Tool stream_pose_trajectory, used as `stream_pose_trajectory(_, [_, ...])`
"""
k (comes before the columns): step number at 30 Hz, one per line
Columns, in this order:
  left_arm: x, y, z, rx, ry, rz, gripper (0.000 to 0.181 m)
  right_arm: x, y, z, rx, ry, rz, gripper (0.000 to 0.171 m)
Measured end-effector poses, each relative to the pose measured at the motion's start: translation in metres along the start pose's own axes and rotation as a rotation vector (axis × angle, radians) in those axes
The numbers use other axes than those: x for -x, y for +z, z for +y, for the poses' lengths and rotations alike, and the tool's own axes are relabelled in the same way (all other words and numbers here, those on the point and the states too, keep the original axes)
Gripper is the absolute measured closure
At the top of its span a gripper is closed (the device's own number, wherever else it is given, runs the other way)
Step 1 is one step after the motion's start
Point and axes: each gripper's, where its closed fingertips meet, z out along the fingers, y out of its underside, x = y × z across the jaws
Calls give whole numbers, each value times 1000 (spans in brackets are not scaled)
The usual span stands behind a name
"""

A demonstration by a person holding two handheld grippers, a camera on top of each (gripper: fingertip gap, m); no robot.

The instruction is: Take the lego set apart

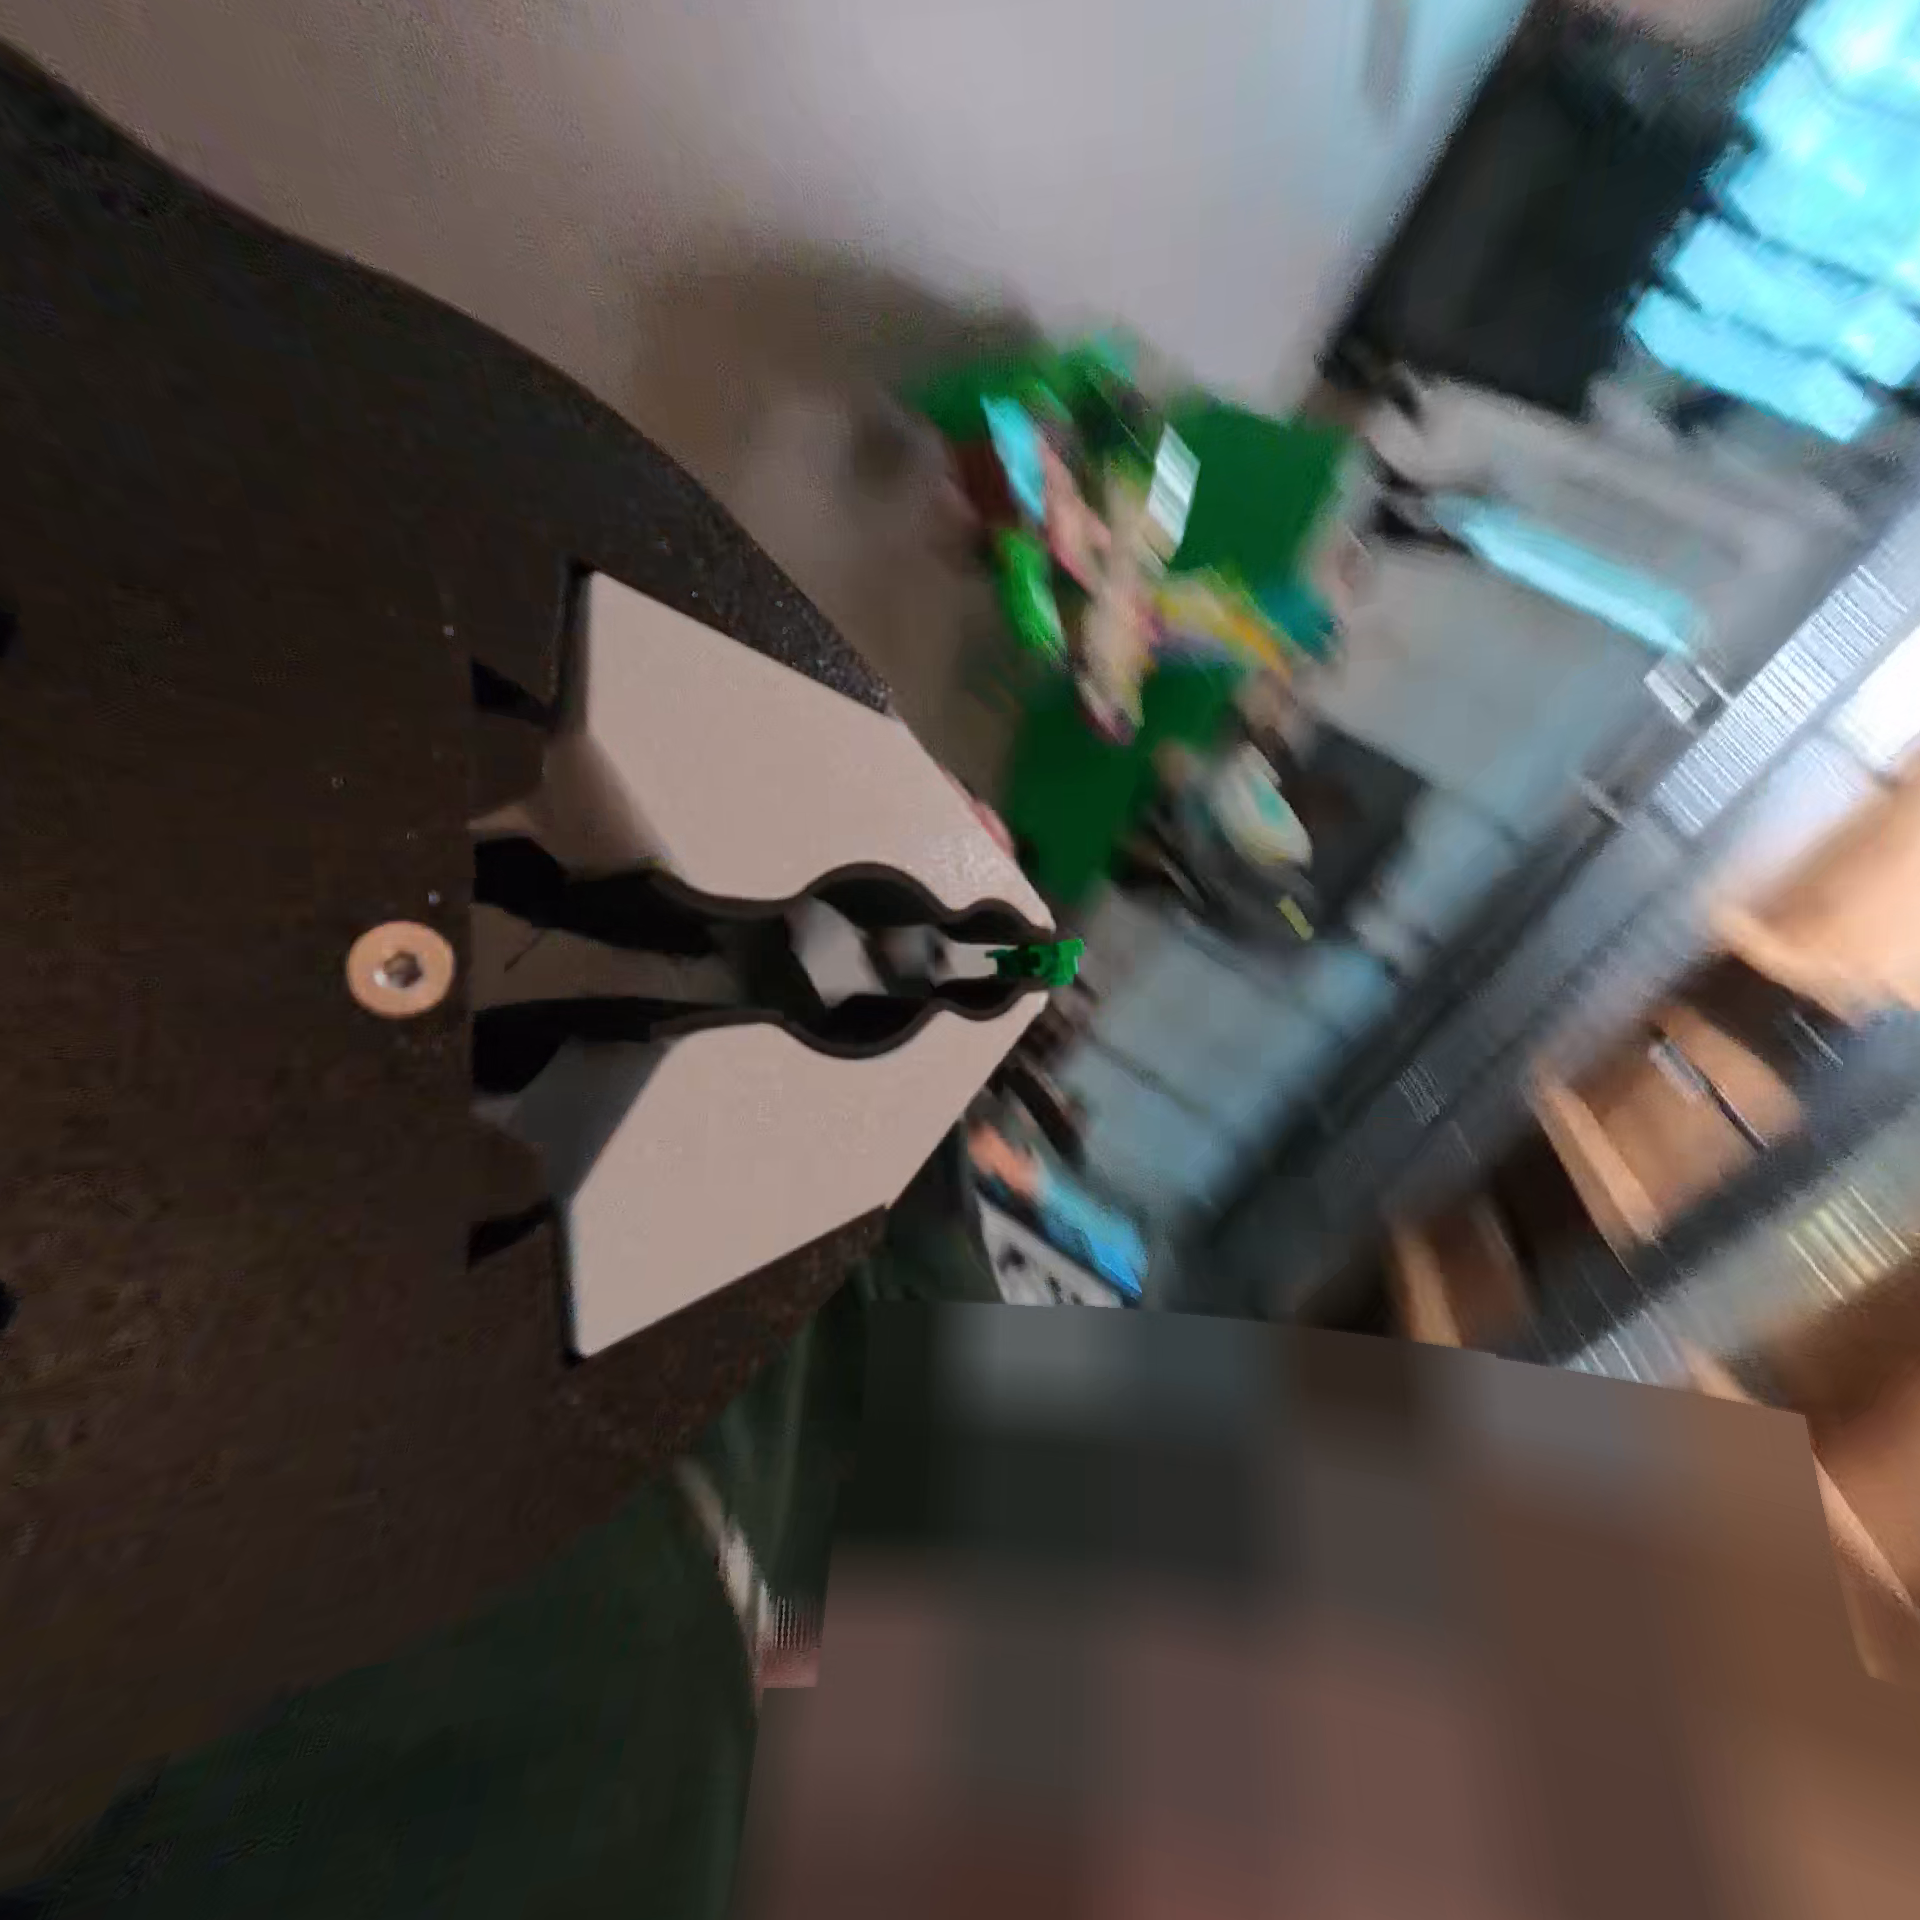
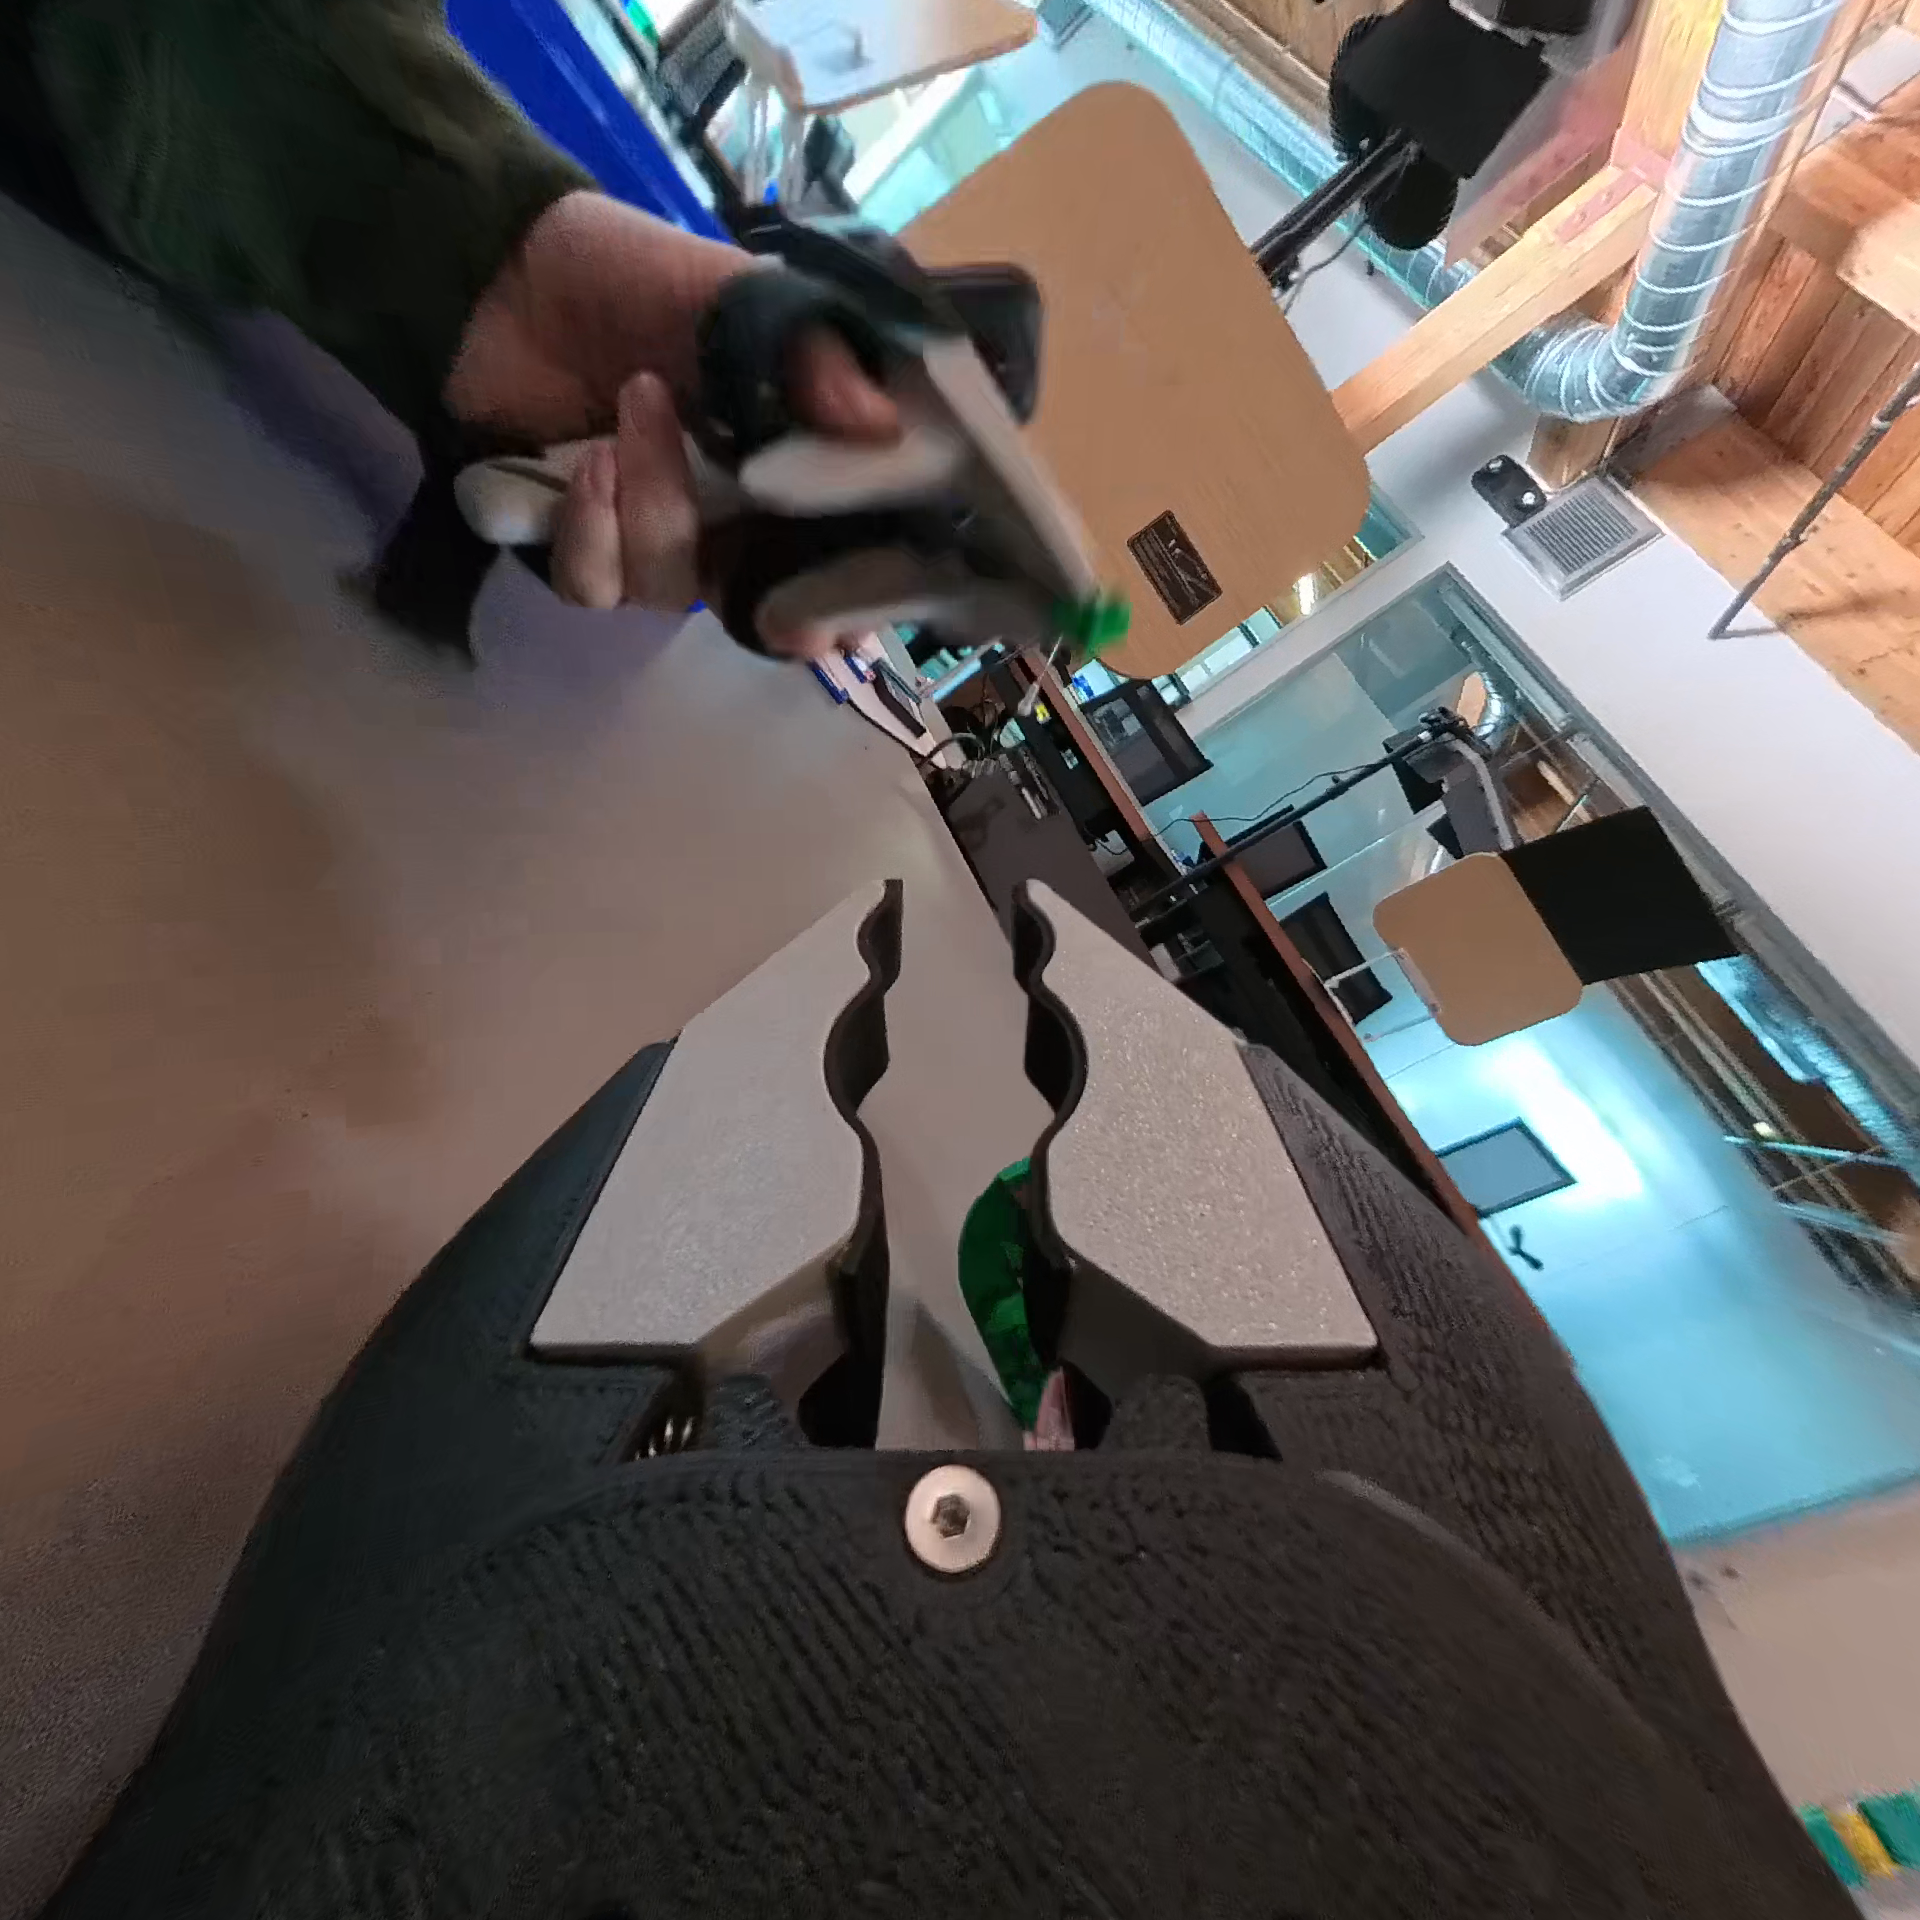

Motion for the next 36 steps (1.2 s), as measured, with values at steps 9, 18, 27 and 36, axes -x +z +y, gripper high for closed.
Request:
stream_pose_trajectory(9, [78,-11,79,493,33,-559,177,33,18,35,252,-150,-100,148])
stream_pose_trajectory(18, [87,-15,93,512,-85,-532,177,55,28,53,338,-50,-231,156])
stream_pose_trajectory(27, [89,-17,93,509,-112,-533,177,56,30,55,360,-35,-242,157])
stream_pose_trajectory(36, [88,-17,94,514,-130,-519,177,56,30,54,365,43,-295,148])
